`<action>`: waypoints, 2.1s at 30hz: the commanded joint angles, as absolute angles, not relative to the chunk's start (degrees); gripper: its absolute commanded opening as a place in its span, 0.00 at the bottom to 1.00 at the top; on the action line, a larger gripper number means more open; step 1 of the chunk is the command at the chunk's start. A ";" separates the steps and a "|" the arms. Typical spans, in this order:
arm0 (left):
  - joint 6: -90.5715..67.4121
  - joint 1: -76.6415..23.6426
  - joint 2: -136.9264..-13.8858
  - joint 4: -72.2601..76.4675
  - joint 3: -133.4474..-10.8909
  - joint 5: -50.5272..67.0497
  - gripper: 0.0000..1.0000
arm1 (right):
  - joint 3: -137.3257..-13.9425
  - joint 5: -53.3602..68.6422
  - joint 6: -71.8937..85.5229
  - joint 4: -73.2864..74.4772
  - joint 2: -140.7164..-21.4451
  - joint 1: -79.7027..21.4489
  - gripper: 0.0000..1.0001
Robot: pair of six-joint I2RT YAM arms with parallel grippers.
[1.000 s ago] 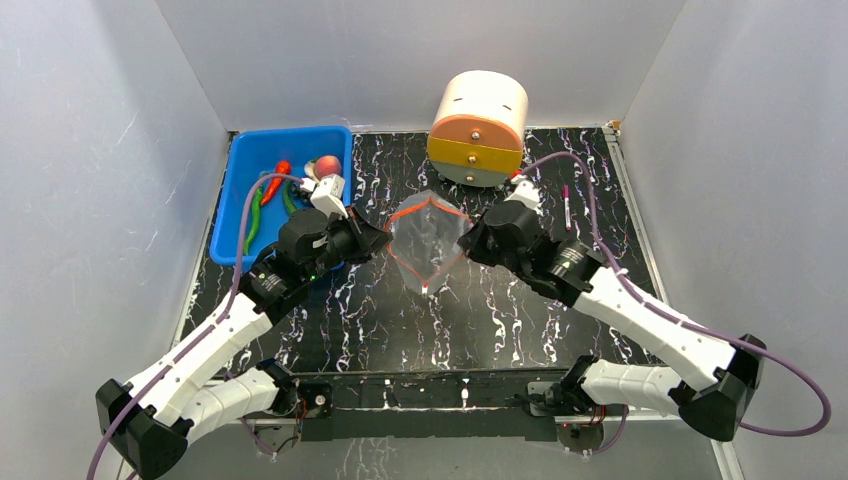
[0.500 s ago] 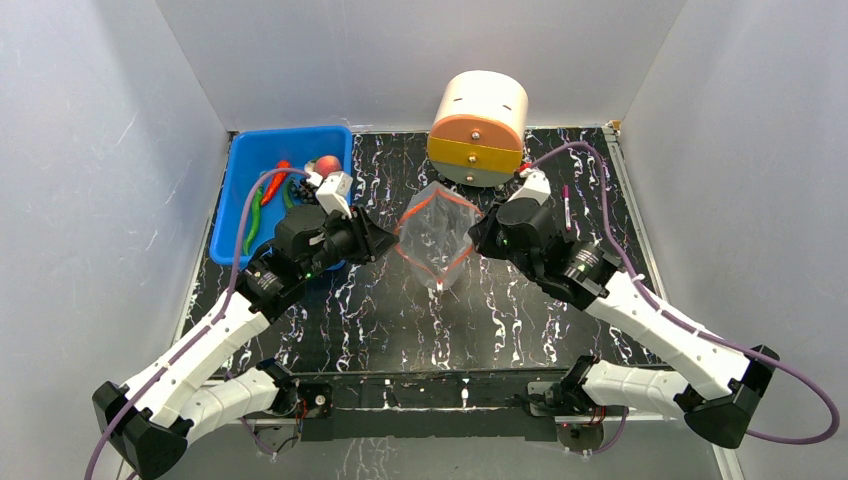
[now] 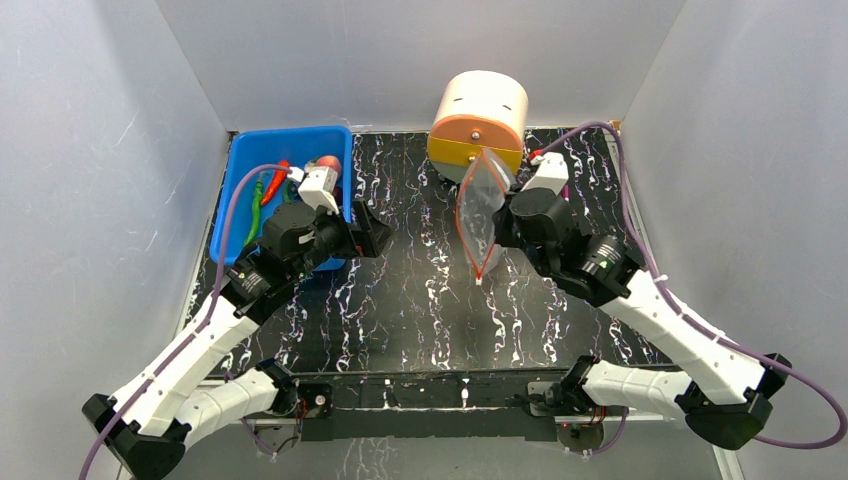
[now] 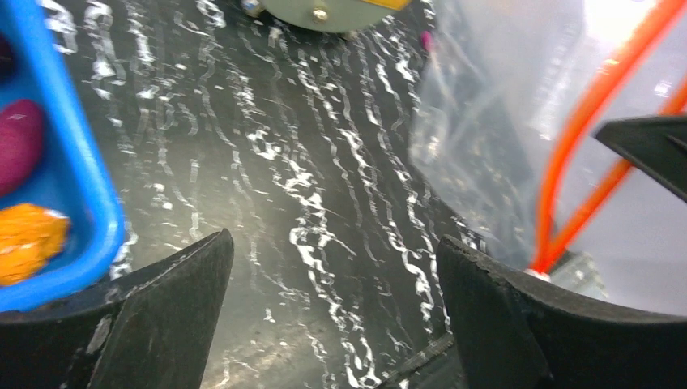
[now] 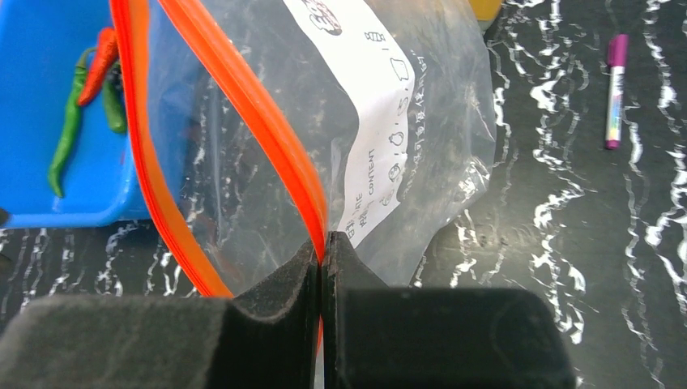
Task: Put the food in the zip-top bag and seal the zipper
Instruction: Open the zipper of the food storage bag, then pick up the fake fruit from the bin.
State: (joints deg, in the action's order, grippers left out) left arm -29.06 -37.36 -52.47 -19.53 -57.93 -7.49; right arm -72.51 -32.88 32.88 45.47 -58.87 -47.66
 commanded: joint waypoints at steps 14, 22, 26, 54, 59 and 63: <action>-23.49 -19.81 -70.11 -26.00 -69.31 -9.16 0.85 | -61.61 -15.31 32.72 30.79 -64.18 -47.72 0.00; -26.05 -9.40 -76.52 -18.53 -67.21 -0.85 0.61 | -59.77 -12.73 33.11 25.76 -61.14 -47.72 0.00; -27.04 -5.14 -80.29 -14.86 -66.70 -0.57 0.53 | -58.76 -14.92 33.17 24.52 -59.26 -47.72 0.00; -24.41 -0.36 -107.68 0.04 -75.42 13.47 0.53 | -66.27 -19.27 31.48 30.68 -62.27 -47.72 0.00; -23.61 -0.35 -110.35 0.31 -76.76 15.50 0.56 | -66.36 -19.47 31.37 30.36 -62.56 -47.72 0.00; -23.32 -0.38 -111.79 0.32 -78.18 15.39 0.55 | -66.70 -19.00 31.38 30.64 -62.90 -47.72 0.00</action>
